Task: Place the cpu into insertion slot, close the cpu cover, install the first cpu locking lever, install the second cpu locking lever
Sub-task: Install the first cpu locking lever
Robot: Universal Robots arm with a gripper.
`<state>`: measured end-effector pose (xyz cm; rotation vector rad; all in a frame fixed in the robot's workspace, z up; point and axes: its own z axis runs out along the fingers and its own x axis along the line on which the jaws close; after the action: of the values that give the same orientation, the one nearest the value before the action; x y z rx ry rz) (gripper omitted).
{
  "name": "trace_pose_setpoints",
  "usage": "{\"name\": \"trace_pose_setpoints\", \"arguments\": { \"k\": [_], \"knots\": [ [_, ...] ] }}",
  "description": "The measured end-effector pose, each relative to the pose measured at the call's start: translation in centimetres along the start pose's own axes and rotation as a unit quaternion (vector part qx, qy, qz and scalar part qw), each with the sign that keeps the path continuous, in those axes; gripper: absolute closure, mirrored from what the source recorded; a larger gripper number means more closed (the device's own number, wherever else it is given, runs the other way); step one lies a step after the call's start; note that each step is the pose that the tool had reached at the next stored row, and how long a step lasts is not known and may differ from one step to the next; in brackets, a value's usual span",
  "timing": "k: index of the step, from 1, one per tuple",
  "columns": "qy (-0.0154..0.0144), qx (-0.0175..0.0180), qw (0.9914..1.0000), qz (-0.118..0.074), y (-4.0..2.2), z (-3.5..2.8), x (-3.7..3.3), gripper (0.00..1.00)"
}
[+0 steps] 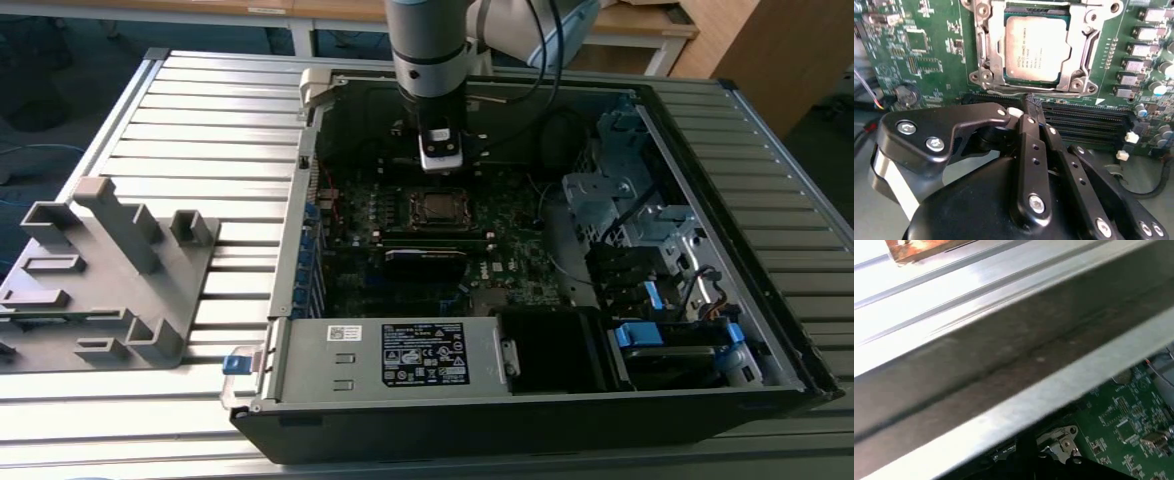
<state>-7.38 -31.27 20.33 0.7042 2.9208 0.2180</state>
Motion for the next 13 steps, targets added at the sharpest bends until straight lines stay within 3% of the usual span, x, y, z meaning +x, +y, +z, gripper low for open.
{"name": "trace_pose_setpoints", "arguments": {
  "k": [4,7,10,13],
  "knots": [
    [0.0045,-0.0020,0.99960,-0.028,0.00,0.03,0.00,0.89],
    [0.0072,-0.0020,0.99882,-0.048,-0.02,0.05,0.01,0.89],
    [0.0082,0.0006,0.99779,-0.066,-0.01,0.07,0.01,0.89],
    [0.0080,0.0056,0.99675,-0.080,-0.02,0.08,0.01,0.89]
  ]
}}
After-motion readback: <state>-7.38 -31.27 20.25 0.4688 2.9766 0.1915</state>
